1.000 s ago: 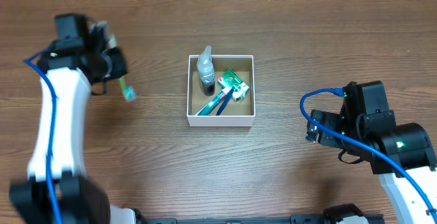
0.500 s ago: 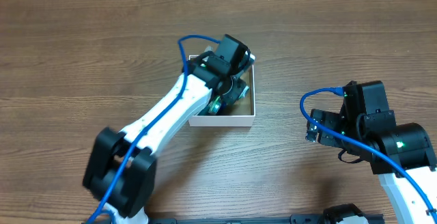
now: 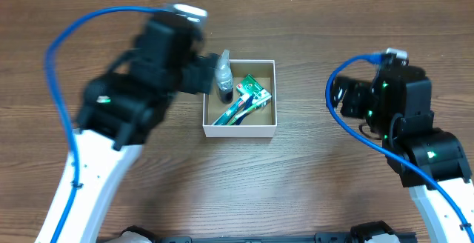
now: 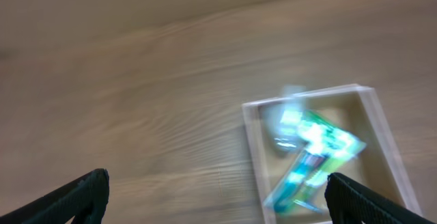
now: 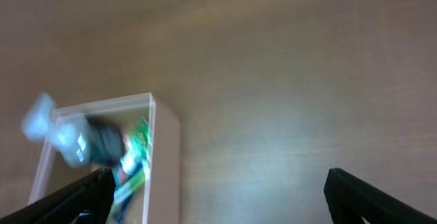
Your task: Pack container
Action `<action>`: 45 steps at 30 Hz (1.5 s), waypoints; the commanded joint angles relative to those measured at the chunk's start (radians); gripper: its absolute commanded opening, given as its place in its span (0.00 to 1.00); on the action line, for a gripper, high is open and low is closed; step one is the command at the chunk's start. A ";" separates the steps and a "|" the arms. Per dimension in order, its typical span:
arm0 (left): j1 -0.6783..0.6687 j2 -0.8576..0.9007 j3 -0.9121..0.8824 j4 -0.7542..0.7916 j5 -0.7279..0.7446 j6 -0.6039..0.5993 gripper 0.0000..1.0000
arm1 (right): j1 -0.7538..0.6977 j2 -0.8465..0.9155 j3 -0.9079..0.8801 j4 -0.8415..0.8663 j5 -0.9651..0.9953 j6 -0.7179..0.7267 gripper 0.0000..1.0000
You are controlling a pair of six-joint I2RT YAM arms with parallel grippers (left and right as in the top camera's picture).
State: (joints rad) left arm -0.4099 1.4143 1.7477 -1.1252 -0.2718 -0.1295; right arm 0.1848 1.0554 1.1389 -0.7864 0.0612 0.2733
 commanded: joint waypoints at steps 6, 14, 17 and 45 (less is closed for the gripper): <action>0.464 0.081 -0.024 0.019 0.138 -0.095 1.00 | -0.001 0.306 0.008 0.246 0.020 -0.112 1.00; 0.453 0.016 -0.025 -0.027 0.169 -0.064 1.00 | -0.001 0.055 -0.024 0.077 0.021 -0.120 1.00; 0.367 -0.171 -0.151 0.005 0.161 -0.012 1.00 | -0.001 -0.151 -0.163 0.073 0.027 -0.078 1.00; 0.298 -1.111 -1.202 0.082 0.161 -0.035 1.00 | 0.001 -0.887 -0.610 -0.207 0.114 0.001 1.00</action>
State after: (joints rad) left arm -0.1051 0.3084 0.5510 -1.0466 -0.1081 -0.1577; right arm 0.1837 0.2455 0.5568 -0.9955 0.1646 0.2653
